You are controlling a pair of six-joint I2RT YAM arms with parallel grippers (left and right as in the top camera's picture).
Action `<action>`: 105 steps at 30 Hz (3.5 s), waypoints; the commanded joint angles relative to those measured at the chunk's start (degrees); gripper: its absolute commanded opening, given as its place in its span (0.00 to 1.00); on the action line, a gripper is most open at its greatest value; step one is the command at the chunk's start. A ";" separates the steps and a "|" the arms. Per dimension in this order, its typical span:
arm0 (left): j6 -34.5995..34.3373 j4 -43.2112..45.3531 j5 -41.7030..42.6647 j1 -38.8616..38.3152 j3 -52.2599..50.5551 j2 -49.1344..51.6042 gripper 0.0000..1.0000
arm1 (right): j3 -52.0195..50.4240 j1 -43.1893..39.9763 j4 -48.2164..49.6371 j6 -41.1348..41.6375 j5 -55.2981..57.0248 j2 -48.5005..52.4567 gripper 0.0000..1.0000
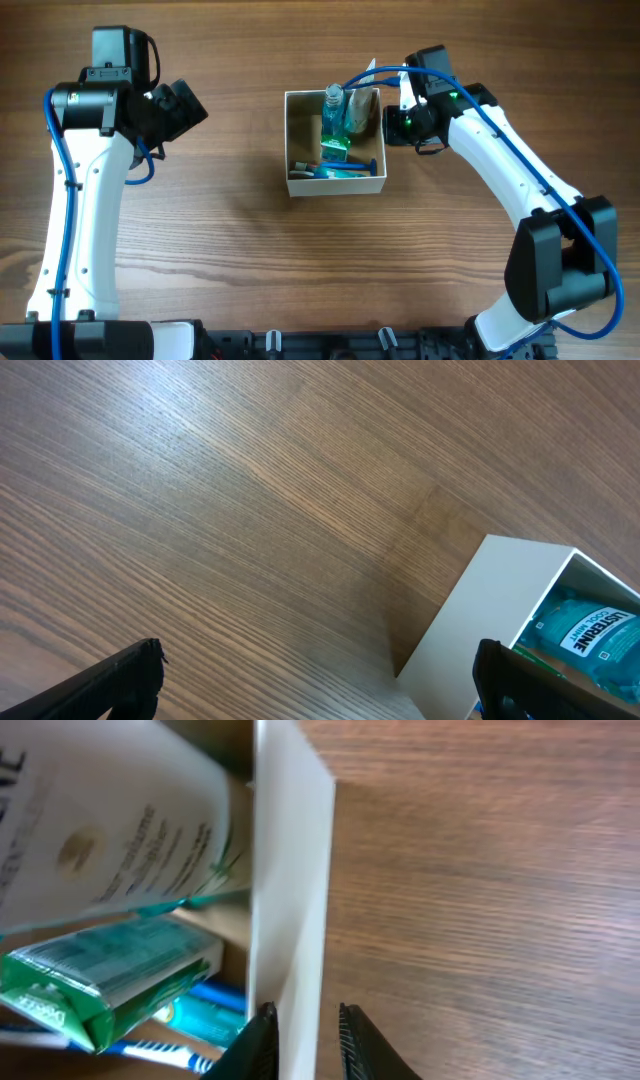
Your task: Pack container
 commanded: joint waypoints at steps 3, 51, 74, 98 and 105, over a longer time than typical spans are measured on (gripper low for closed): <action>2.69 0.11 0.37 -0.07 0.42 -0.50 1.00 | 0.28 -1.05 2.54 1.97 9.29 -4.00 0.23; 15.34 12.61 2.86 -11.91 -36.02 -52.28 1.00 | -36.13 -13.73 -6.78 8.02 10.01 -76.13 1.00; 15.34 11.45 2.91 -11.91 -36.59 -57.51 1.00 | -38.56 -13.73 -8.28 64.22 9.31 -79.93 1.00; 15.34 11.45 2.89 -11.91 -36.59 -57.51 1.00 | -38.58 -13.73 -17.14 43.80 24.70 -82.27 1.00; 15.34 11.45 2.91 -11.91 -36.59 -57.51 1.00 | -38.58 -13.68 -6.56 16.06 18.08 -82.66 1.00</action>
